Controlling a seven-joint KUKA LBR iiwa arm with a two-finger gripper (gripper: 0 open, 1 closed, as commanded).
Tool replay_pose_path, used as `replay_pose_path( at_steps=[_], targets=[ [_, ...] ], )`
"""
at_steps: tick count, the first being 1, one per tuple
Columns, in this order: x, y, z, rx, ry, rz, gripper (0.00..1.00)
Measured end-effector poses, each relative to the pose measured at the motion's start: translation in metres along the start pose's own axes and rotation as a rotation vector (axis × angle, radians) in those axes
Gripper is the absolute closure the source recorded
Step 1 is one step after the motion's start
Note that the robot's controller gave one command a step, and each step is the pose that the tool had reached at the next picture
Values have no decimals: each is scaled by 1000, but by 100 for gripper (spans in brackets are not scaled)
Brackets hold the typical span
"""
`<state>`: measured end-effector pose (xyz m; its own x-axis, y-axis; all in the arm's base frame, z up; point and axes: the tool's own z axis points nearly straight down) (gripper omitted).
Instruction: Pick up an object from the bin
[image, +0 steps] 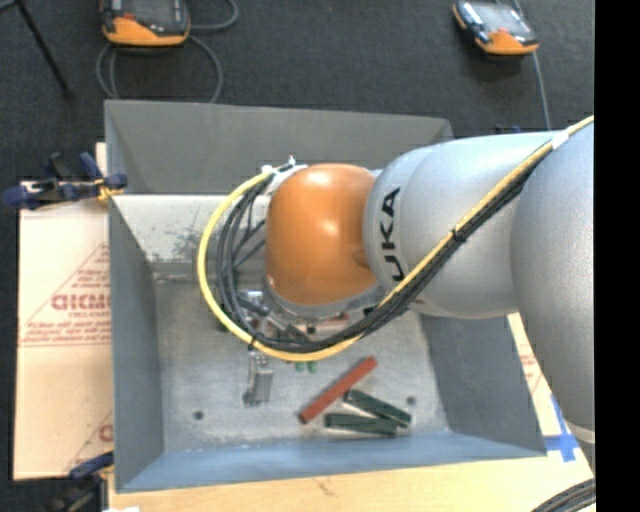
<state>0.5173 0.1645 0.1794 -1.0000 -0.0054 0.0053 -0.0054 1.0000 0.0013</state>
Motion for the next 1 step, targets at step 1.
replay_pose_path(
  at_steps=[1],
  targets=[
    [-33,-94,-9,3,-11,81,0]
  ],
)
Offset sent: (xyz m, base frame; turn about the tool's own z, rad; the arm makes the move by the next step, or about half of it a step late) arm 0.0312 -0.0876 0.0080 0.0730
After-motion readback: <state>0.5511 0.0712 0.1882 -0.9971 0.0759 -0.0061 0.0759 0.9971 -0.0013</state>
